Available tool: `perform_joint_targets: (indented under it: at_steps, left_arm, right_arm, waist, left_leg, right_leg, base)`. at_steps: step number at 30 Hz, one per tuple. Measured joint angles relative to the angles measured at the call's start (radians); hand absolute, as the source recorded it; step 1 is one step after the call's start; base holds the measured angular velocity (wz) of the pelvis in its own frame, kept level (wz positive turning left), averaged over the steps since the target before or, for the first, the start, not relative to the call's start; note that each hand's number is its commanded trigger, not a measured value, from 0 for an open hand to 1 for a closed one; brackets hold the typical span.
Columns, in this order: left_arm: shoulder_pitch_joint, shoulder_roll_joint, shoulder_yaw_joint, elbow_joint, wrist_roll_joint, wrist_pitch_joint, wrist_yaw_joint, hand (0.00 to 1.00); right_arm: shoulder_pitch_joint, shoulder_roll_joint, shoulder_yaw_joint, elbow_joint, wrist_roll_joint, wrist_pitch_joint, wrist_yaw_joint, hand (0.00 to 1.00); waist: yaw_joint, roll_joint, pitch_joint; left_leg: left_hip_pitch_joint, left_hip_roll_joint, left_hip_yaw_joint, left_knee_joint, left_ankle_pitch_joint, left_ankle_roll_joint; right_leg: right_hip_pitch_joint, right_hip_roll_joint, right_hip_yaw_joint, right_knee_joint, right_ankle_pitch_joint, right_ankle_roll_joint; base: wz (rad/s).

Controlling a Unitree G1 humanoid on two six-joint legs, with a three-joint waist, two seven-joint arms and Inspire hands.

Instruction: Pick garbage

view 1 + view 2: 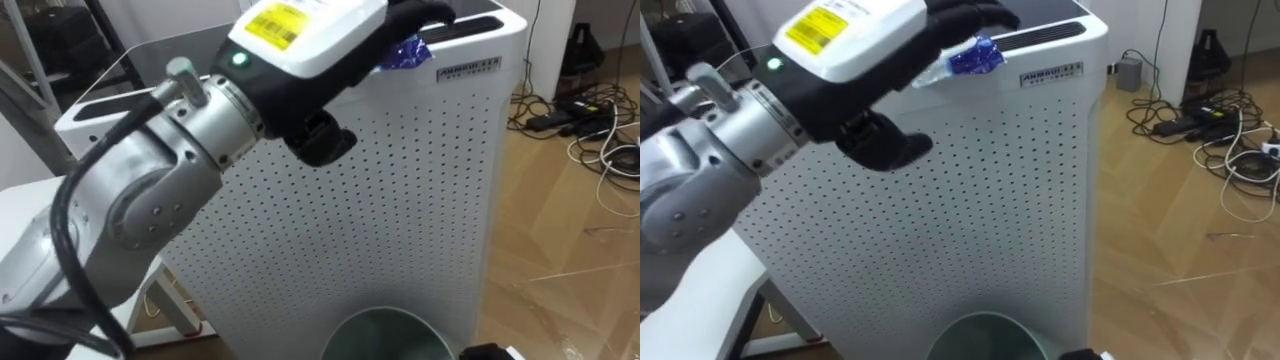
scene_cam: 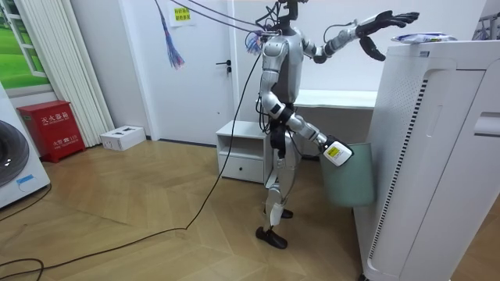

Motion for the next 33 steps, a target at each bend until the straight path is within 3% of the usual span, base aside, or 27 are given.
perform_joint_targets:
  at_steps: [2, 8, 20, 32, 33]
  left_arm:
    - [0.000, 0.000, 0.000, 0.012, -0.018, 0.002, 0.000, 0.00]
    - [0.001, 0.000, 0.000, 0.083, -0.018, 0.001, -0.004, 0.00]
    - [0.000, 0.000, 0.000, 0.199, -0.017, -0.004, -0.005, 0.00]
    - [0.000, 0.000, 0.000, 0.207, -0.017, -0.002, -0.005, 0.00]
    - [0.000, 0.000, 0.000, 0.208, -0.017, -0.002, -0.005, 0.85]
  right_arm:
    - [0.000, 0.000, 0.002, -0.002, -0.005, 0.000, 0.004, 1.00]
    - [0.000, -0.001, 0.001, -0.005, -0.004, 0.000, 0.016, 1.00]
    - [-0.002, -0.007, 0.002, -0.006, -0.014, 0.000, 0.020, 1.00]
    - [-0.003, 0.008, 0.003, -0.006, -0.013, 0.000, 0.021, 1.00]
    - [-0.003, 0.008, 0.003, -0.006, -0.013, 0.000, 0.021, 1.00]
  waist:
    - [0.001, -0.006, 0.0051]
    - [0.002, -0.006, 0.0099]
    - [0.000, -0.006, 0.0149]
    - [-0.004, -0.004, 0.0148]
    - [-0.004, -0.005, 0.0150]
  left_leg:
    - [0.006, 0.000, 0.000, -0.001, 0.000, 0.000]
    - [0.006, 0.000, 0.000, -0.002, 0.000, 0.000]
    - [-0.005, 0.000, -0.001, -0.002, 0.000, 0.000]
    - [-0.006, 0.000, -0.001, -0.001, 0.000, 0.000]
    - [-0.006, 0.000, -0.001, -0.001, 0.000, 0.000]
  right_leg:
    - [0.000, 0.000, 0.003, 0.000, 0.000, 0.000]
    - [0.001, 0.002, 0.008, 0.000, 0.000, 0.000]
    - [-0.013, 0.003, 0.012, 0.000, 0.000, 0.000]
    - [-0.014, 0.003, 0.011, 0.000, 0.000, 0.000]
    - [-0.014, 0.003, 0.011, 0.000, 0.000, 0.000]
  base:
    - [0.00]
    - [-0.02]
    - [0.00]
    - [0.00]
    - [0.00]
